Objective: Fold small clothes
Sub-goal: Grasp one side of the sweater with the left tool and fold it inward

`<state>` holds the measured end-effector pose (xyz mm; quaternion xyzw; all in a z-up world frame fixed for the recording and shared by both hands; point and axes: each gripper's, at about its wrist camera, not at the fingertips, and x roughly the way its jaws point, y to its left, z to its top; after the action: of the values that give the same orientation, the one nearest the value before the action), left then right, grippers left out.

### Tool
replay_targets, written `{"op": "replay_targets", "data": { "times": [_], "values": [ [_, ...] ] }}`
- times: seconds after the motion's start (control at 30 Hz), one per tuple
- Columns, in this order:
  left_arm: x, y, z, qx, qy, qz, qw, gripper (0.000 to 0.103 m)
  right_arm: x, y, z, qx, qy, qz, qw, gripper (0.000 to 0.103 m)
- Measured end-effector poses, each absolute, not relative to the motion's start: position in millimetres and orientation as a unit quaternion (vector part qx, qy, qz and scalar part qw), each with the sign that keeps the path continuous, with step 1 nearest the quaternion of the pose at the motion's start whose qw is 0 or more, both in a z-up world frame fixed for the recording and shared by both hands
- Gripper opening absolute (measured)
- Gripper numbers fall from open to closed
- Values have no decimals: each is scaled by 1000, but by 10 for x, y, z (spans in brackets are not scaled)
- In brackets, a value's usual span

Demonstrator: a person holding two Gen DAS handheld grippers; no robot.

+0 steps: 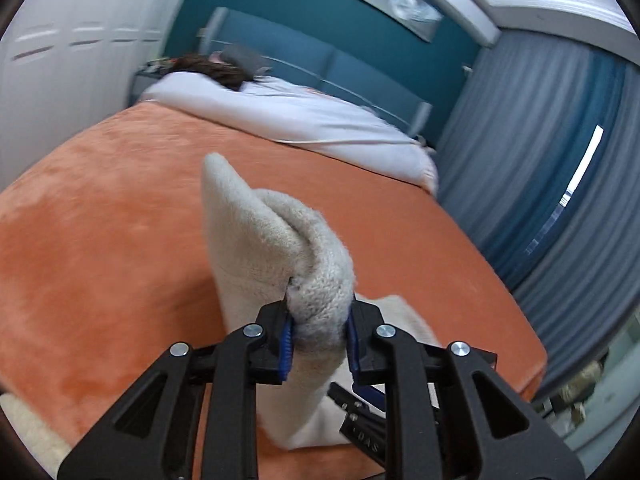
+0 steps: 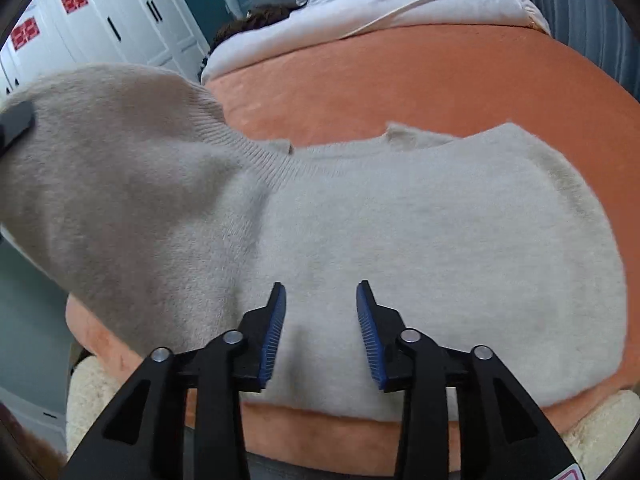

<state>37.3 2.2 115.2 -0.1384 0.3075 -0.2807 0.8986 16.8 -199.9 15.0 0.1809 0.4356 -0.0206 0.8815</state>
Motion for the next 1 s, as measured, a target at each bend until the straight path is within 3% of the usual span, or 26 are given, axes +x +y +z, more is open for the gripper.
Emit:
{"op": "replay_targets", "data": {
  "times": [0.2,0.33,0.4,0.47,0.6,0.9,0.93,1.0],
  "values": [
    [250,-1116,608,-48,381,-344,857,21,-583,-2932,175,247,423,-94,867,46],
    [108,-1266,106,0,430,-320,844,31,-914,-3231,117,270,425,-124,855,48],
    [-64,-1067,158,6,394,-313,864,53,-976,-3258,157,275,421,-116,856,53],
    [-198,-854,245,30,359,-290,886,88,-971,-3243,239,282,411,-97,862,60],
    [-140,-533,76,60,383,-236,891,90,-629,-3106,320,312,408,-34,858,74],
    [-1,-456,-330,97,426,-206,876,90,203,-2586,408,284,466,-21,838,75],
    [9,-461,-356,98,432,-199,874,89,253,-2547,396,279,476,-22,833,75],
    [94,-423,-406,77,451,-198,867,75,321,-2477,377,270,493,-29,827,75]
  ]
}}
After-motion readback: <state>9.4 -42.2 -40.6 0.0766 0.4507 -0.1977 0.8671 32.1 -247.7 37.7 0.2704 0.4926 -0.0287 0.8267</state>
